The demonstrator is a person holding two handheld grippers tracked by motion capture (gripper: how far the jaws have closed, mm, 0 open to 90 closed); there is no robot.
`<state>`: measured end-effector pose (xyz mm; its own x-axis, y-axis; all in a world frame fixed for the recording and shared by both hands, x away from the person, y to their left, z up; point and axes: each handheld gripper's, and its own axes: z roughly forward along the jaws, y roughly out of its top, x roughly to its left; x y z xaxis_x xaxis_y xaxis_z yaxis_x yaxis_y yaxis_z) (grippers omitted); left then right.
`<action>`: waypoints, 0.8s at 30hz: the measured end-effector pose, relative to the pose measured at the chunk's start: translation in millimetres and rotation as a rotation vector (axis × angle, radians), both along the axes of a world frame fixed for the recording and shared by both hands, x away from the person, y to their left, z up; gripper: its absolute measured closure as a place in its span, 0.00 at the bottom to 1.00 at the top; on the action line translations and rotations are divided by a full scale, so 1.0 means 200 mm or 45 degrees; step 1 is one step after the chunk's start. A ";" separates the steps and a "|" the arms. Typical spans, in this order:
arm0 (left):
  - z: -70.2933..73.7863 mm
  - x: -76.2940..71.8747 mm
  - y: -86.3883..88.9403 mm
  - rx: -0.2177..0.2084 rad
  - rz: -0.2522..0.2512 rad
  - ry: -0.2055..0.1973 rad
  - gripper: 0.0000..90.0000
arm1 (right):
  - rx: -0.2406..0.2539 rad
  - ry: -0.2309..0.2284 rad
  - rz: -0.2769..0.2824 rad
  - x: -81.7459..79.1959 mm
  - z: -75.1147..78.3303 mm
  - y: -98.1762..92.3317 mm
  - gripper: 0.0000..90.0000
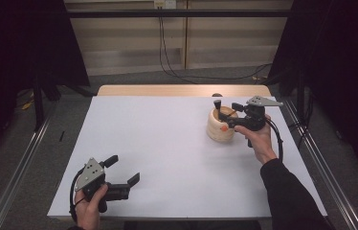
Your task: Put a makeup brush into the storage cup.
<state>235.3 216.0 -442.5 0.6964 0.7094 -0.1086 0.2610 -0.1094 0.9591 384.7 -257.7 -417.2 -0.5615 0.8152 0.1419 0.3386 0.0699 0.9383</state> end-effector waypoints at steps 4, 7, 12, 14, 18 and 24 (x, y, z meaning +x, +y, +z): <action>0.00 0.01 0.00 -0.008 0.002 0.005 0.01 | -0.001 -0.005 -0.019 -0.01 0.01 0.01 0.06; 0.00 0.01 -0.01 -0.013 0.006 0.012 0.01 | 0.012 -0.015 -0.015 -0.01 0.01 0.00 0.00; 0.00 0.01 0.01 -0.002 0.014 0.008 0.01 | 0.026 -0.016 -0.019 -0.03 0.02 -0.02 0.00; 0.00 0.00 0.01 -0.012 0.022 0.011 0.01 | 0.035 -0.012 -0.033 -0.03 0.02 -0.02 0.01; 0.00 0.00 0.02 -0.026 0.027 0.021 0.01 | 0.004 -0.038 -0.057 -0.06 0.04 -0.01 0.01; 0.00 -0.01 0.01 -0.006 0.022 0.010 0.01 | -0.035 -0.074 -0.089 -0.11 0.04 -0.01 0.01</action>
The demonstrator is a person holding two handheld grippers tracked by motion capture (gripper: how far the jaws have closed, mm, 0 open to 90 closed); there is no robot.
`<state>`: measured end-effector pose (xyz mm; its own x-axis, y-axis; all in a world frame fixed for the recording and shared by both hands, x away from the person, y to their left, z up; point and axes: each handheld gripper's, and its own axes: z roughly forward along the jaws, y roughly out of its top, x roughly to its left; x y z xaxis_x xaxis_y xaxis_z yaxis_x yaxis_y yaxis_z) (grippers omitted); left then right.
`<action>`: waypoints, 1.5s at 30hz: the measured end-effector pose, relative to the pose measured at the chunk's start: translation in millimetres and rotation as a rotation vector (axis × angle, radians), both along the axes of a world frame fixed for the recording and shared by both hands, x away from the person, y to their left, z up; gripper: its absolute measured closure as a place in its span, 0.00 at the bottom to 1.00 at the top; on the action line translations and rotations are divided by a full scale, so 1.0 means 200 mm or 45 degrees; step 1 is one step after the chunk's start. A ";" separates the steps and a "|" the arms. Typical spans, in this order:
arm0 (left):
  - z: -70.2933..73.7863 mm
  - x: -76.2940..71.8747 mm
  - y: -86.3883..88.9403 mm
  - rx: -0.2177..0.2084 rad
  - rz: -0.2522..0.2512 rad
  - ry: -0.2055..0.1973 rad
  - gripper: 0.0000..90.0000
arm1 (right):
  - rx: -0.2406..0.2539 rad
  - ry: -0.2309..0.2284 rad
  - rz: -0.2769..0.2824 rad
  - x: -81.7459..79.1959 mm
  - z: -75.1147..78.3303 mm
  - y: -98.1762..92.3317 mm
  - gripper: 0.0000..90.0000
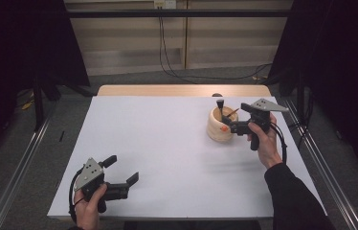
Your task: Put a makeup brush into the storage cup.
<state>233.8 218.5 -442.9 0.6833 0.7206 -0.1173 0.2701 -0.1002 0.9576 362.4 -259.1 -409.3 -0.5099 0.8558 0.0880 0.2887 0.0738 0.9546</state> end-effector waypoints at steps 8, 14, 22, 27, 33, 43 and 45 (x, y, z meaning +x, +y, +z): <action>0.01 -0.01 -0.01 -0.001 -0.007 -0.017 0.01 | -0.018 -0.061 -0.028 -0.10 0.02 0.02 0.01; 0.01 -0.02 -0.01 0.006 0.023 -0.017 0.01 | 0.015 -0.072 -0.035 -0.19 0.02 0.01 0.01; 0.01 -0.03 0.01 -0.002 0.041 -0.024 0.01 | -0.005 -0.053 0.004 -0.30 0.01 0.01 0.01; 0.01 -0.04 0.03 -0.019 0.052 -0.023 0.01 | 0.012 -0.040 -0.002 -0.40 -0.05 -0.01 0.02; 0.02 -0.04 0.03 -0.017 0.047 -0.025 0.01 | 0.004 -0.028 -0.013 -0.51 -0.06 -0.04 0.02; 0.02 -0.05 0.03 -0.019 0.048 -0.031 0.01 | -0.012 -0.003 -0.038 -0.69 -0.12 -0.11 0.02; 0.02 -0.05 0.03 -0.023 0.051 -0.030 0.01 | -0.006 0.000 -0.035 -0.72 -0.13 -0.12 0.02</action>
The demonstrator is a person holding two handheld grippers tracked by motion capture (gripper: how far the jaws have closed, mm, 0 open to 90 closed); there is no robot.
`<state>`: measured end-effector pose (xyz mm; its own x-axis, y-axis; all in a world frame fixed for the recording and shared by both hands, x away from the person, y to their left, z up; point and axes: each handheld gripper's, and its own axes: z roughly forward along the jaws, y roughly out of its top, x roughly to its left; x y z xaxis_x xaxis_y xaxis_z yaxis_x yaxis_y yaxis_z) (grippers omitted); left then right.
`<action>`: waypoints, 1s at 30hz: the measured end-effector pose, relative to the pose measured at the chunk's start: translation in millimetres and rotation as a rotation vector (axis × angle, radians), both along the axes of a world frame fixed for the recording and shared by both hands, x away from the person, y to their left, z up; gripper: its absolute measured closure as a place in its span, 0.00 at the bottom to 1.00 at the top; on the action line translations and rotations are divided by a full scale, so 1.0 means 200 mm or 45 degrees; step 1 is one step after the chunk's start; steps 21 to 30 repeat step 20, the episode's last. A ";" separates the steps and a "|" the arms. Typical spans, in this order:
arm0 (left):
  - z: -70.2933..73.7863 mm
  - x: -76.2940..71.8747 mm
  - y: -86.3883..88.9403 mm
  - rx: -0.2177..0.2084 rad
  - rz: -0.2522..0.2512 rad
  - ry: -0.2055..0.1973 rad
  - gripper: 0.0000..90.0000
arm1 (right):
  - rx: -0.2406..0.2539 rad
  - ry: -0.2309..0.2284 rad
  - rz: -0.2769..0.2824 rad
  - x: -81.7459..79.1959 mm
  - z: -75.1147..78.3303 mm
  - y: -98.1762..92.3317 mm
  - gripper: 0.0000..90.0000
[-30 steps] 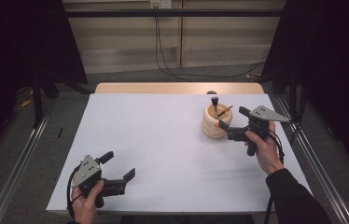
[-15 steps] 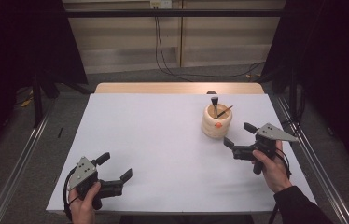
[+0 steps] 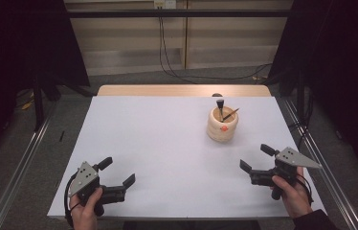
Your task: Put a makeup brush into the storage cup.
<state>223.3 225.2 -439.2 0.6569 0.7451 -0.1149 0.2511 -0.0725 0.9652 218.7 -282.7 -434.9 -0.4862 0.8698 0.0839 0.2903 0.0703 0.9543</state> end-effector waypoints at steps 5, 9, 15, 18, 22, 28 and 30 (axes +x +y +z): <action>0.00 0.00 0.01 0.009 -0.001 -0.002 0.01 | 0.008 0.016 0.004 -0.07 -0.02 -0.03 0.02; 0.01 -0.01 0.00 0.009 -0.011 -0.016 0.01 | -0.009 0.026 0.011 -0.09 -0.03 -0.03 0.02; 0.00 0.00 0.00 -0.001 -0.004 -0.008 0.01 | 0.006 0.027 -0.004 -0.09 -0.03 -0.04 0.03; 0.00 0.00 0.01 -0.001 0.000 -0.005 0.01 | 0.004 0.030 -0.005 -0.09 -0.03 -0.05 0.03; 0.00 0.00 0.01 0.009 -0.003 -0.005 0.01 | -0.001 0.036 -0.003 -0.09 -0.03 -0.05 0.03; 0.00 0.00 0.01 0.009 -0.003 -0.005 0.01 | -0.001 0.036 -0.003 -0.09 -0.03 -0.05 0.03; 0.00 0.00 0.01 0.009 -0.003 -0.005 0.01 | -0.001 0.036 -0.003 -0.09 -0.03 -0.05 0.03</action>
